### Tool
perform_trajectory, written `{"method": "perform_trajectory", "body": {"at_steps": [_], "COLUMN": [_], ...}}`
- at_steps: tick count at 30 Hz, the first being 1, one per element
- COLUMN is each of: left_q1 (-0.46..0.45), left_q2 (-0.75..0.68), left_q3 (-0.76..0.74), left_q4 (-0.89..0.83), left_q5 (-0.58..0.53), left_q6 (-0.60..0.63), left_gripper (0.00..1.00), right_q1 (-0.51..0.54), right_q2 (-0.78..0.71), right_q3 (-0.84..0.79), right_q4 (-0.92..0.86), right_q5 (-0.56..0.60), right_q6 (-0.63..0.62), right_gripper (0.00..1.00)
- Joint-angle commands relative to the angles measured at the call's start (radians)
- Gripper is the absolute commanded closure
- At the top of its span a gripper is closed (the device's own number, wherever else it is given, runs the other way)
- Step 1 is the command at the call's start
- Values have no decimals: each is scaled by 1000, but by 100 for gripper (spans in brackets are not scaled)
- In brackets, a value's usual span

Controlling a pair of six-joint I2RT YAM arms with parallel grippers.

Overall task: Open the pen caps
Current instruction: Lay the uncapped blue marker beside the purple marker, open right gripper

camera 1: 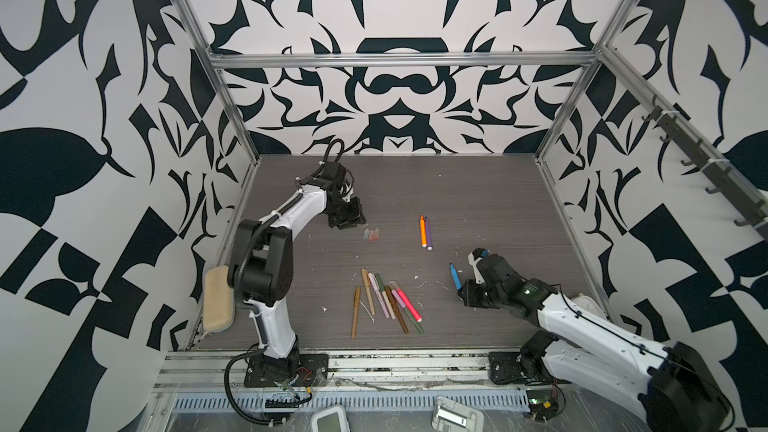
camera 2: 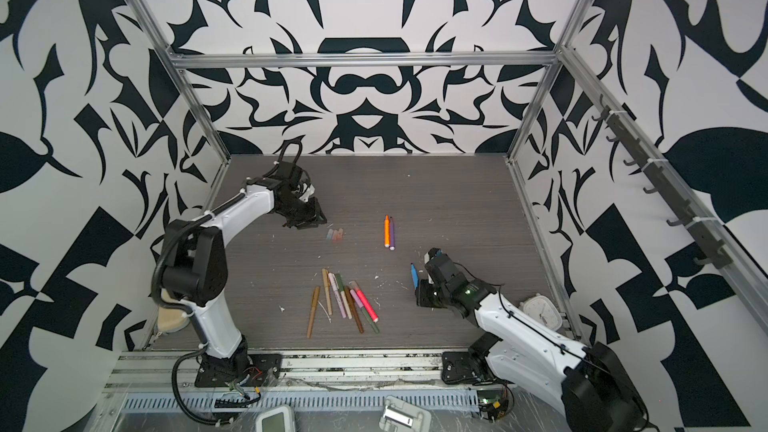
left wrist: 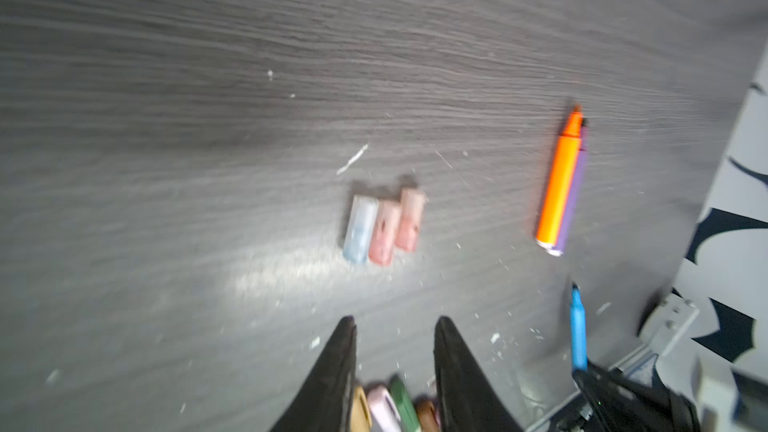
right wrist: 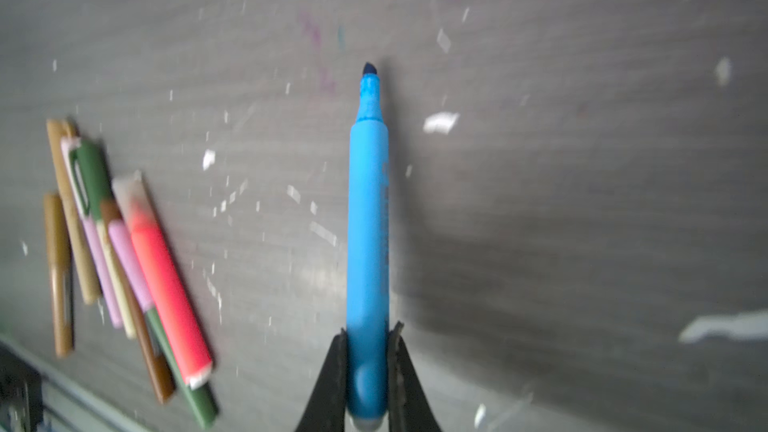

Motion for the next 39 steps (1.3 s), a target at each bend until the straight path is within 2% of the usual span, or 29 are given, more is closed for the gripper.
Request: {"method": "perform_trajectory", "body": {"at_steps": [1, 5, 7, 10, 14, 17, 20, 24, 30, 34, 39], "left_q1": [-1, 19, 41, 74, 84, 85, 86, 85, 85, 85, 86], "left_q2": [-169, -402, -505, -642, -803, -890, -948, -980, -987, -992, -989], "left_q3": [-93, -249, -276, -285, -317, -339, -369, -392, -411, -423, -431], "left_q4": [33, 128, 99, -4, -109, -166, -180, -210, -206, -195, -186], "left_q5": [59, 223, 268, 257, 151, 131, 123, 86, 75, 79, 78], "left_q6": [-26, -99, -104, -67, -32, -28, -48, -12, -2, -7, -15], "left_gripper": [65, 61, 61, 59, 56, 55, 54, 53, 53, 53, 53], "right_q1": [-65, -114, -128, -132, -132, -132, -132, -132, -132, -132, -132], "right_q2": [93, 253, 333, 440, 549, 599, 640, 683, 713, 716, 717], "right_q3": [76, 168, 222, 308, 387, 420, 445, 470, 504, 510, 517], "right_q4": [141, 223, 262, 266, 282, 292, 299, 301, 293, 300, 303], "right_q5": [-38, -66, -100, -87, -75, -70, -76, -78, -78, -88, -105], "right_q6": [-54, -89, -104, -124, -126, -125, -116, -109, -105, -98, -96], "right_gripper": [100, 100, 100, 100, 95, 94, 91, 85, 83, 65, 60]}}
